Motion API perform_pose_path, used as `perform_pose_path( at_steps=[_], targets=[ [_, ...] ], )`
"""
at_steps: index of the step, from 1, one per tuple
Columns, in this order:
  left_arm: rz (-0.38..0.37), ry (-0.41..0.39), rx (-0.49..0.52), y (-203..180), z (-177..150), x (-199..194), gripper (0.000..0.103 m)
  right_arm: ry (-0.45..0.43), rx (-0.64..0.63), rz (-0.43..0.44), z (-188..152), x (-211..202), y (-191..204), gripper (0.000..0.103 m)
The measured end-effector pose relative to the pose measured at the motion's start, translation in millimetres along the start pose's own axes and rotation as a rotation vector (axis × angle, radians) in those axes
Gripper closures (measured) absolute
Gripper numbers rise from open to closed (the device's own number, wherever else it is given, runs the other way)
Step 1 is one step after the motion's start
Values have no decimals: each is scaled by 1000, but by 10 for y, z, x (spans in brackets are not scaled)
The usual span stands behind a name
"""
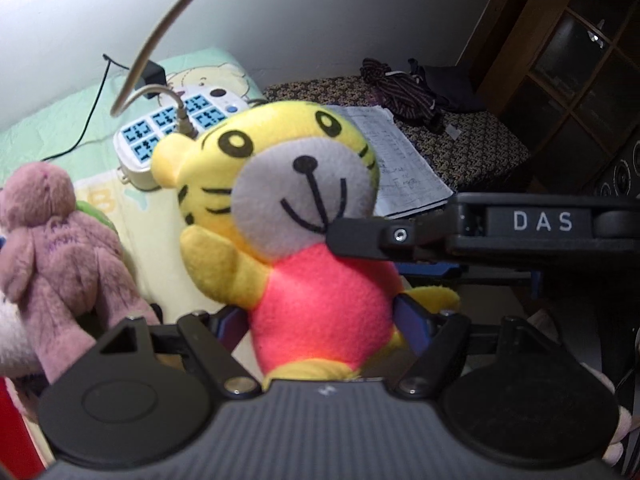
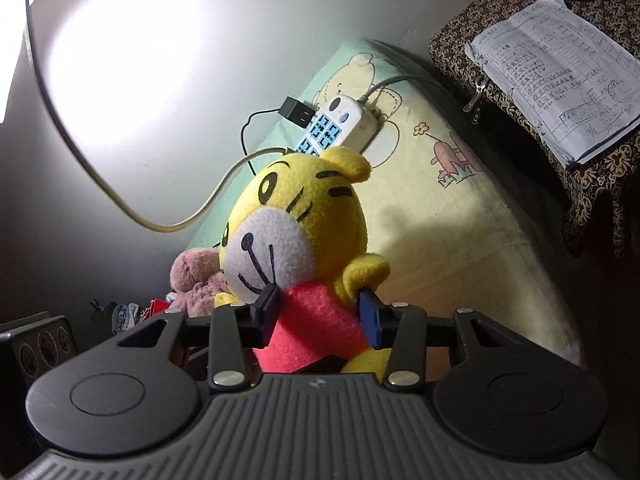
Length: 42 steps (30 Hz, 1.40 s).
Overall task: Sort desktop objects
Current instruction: 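Close the right tool on the yellow tiger plush while the left tool grips its other side, then lift the yellow tiger with both tools and carry it toward the red box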
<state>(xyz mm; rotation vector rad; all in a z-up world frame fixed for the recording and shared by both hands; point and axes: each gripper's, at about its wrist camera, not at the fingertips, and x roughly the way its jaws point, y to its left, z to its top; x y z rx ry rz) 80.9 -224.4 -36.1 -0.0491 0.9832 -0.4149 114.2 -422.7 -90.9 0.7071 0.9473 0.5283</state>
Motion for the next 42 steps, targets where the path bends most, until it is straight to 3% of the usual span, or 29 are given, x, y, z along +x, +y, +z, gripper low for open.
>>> perform_pose_path(
  at_steps=[7,18,32,42],
  targets=[
    [-10,-78,21,56,-242,-555,27,-56,-77,1,-331,-260,437,58],
    [69,-188,-6,830,-711,-1537,27,-32,-142,57,-1048,-8,1317,58],
    [298,-306,-155,2277,-1134,-2611,27,46,-328,195,-1656,1105,2847,58],
    [453,-269,-247,3204,-1331,-2741,27,177,-325,294,-1913,2126,3369,58]
  ],
)
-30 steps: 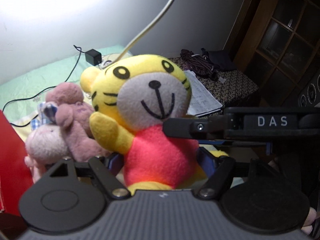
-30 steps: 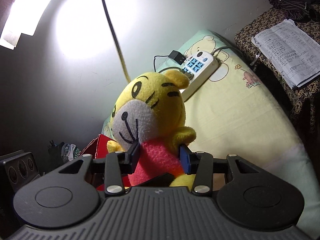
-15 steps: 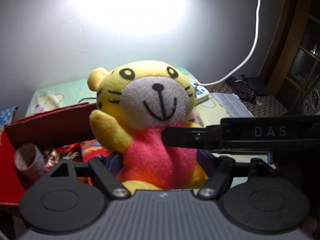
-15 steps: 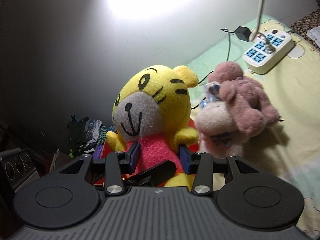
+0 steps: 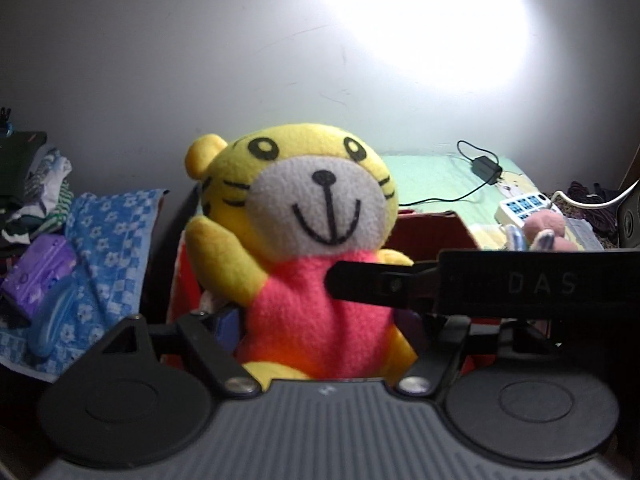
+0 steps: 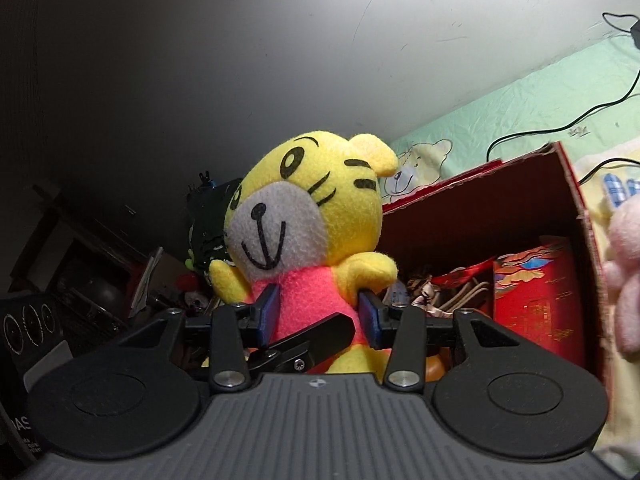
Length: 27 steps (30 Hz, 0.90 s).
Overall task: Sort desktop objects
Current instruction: 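Lift the yellow tiger with both tools and carry it toward the red box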
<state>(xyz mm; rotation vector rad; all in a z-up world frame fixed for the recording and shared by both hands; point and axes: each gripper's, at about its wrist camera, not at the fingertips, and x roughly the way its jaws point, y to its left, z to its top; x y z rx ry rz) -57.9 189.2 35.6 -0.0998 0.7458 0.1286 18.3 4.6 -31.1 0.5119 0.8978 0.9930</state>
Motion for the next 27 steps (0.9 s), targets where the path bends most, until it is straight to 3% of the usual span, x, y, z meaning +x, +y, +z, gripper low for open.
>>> perform_pose_path(
  at_steps=[8,14,21,27],
  targets=[
    [86,107,-6,299,-117,415,27,109,129,20,-96,613,-227,58],
    [125,154,26,404,-227,498,27,177,176,2,-184,777,-300,57],
    [144,169,48,401,-323,511,29,231,140,-44,-217,713,-160,56],
    [115,162,19,471,-332,365,27,193,74,-47,-123,461,-6,44]
  ],
)
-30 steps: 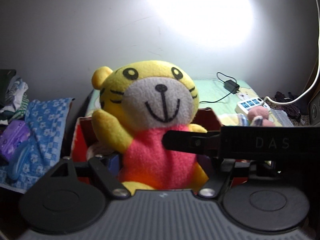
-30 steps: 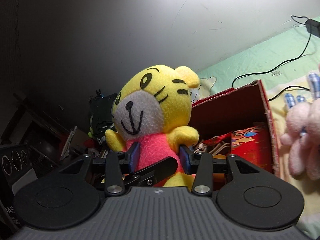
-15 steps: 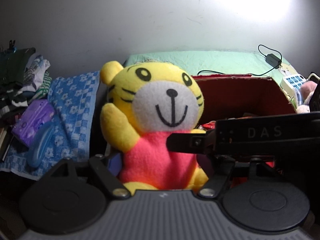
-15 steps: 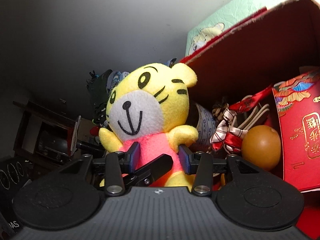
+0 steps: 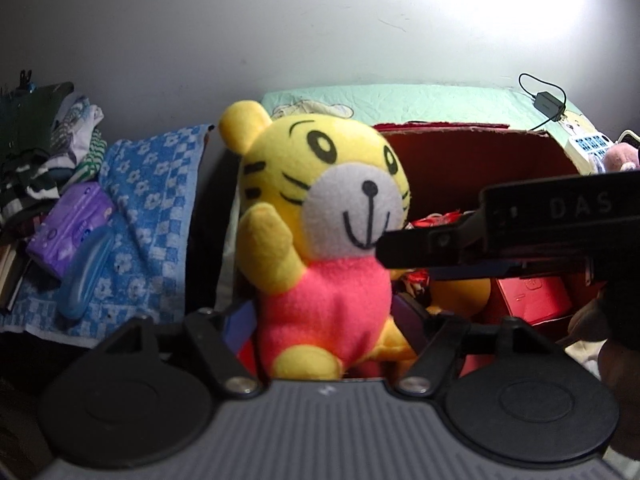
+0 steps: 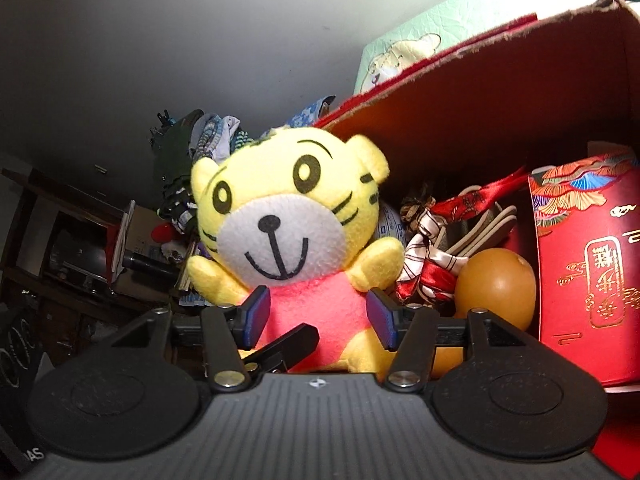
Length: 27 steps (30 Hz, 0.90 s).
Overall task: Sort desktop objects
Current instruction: 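Lift the yellow tiger with both tools and carry it toward the red box, then lower the yellow tiger with both tools into the red box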
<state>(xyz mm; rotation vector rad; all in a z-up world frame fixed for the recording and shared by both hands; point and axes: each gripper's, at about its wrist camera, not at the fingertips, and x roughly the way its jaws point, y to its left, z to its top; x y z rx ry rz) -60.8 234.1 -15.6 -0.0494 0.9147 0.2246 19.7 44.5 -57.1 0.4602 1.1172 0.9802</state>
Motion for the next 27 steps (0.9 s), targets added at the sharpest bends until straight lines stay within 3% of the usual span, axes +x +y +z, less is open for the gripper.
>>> perform_pose_path(
  at_steps=[4,8,12,15,21,27],
  targets=[
    [38,-33,-5,-25,3,-123,33,-87,-16,-77,66,-137,-33,53],
    [67,-61,-6,-48,19,-200,33,-52,-16,-206,154,101,-119,72],
    [86,-45,-7,-46,56,-132,32,-8,-21,-260,197,158,-277,72],
    [106,-34,-23,-37,88,-110,29,14,-47,-237,218,258,-234,72],
    [193,7,-53,-27,168,1,20,45,-135,-276,232,414,-118,77],
    [247,29,-46,-61,207,88,17,58,-143,-271,243,443,-174,77]
  ],
)
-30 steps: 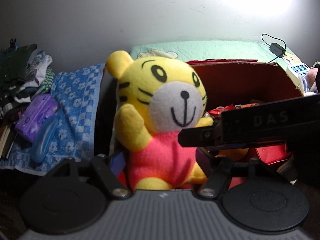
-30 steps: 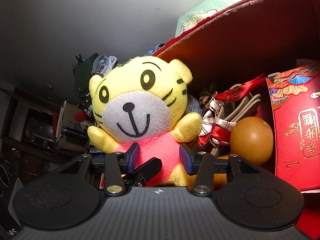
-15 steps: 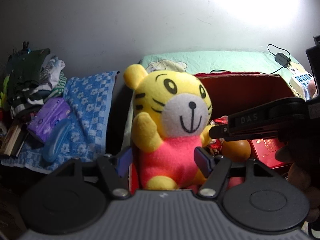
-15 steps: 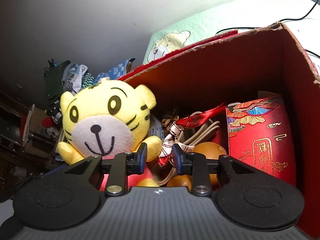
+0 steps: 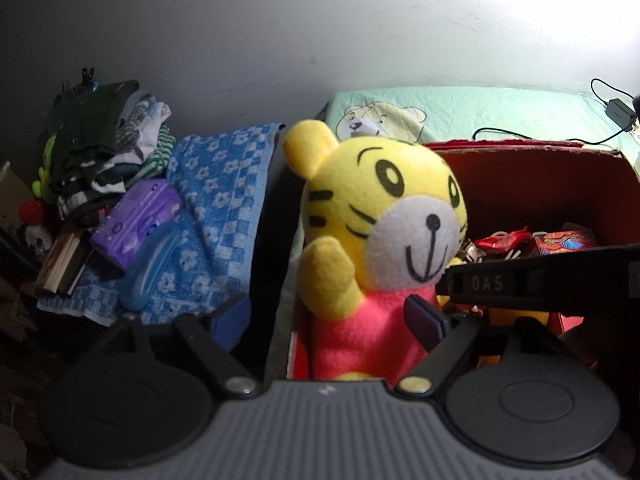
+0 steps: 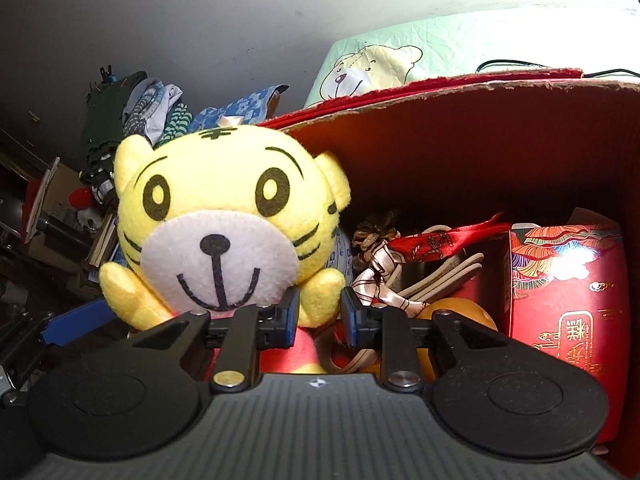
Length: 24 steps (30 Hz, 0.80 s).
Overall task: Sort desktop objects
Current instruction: 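Lower the yellow tiger with both tools into the red box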
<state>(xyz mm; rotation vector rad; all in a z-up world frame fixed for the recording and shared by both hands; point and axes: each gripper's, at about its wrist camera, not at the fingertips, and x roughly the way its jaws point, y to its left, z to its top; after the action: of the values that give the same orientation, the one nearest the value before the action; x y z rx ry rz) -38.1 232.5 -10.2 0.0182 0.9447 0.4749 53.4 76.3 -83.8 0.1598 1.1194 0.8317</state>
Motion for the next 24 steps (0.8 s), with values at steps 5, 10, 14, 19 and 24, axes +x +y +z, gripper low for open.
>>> perform_pose_path(
  at_steps=[5,10,14,19,24],
  targets=[
    [23,4,10,-29,2,42,13,-5,-16,-1,-1,17,40,77],
    [28,9,15,-51,6,74,10,-10,-25,-17,-1,28,70,76],
    [17,25,7,-46,0,119,8,-18,-29,-29,-8,32,83,76],
    [14,30,4,-47,0,133,6,-25,-10,-41,-8,34,71,76],
    [3,40,2,-38,-1,160,5,-34,15,-49,-3,40,66,76]
  ],
)
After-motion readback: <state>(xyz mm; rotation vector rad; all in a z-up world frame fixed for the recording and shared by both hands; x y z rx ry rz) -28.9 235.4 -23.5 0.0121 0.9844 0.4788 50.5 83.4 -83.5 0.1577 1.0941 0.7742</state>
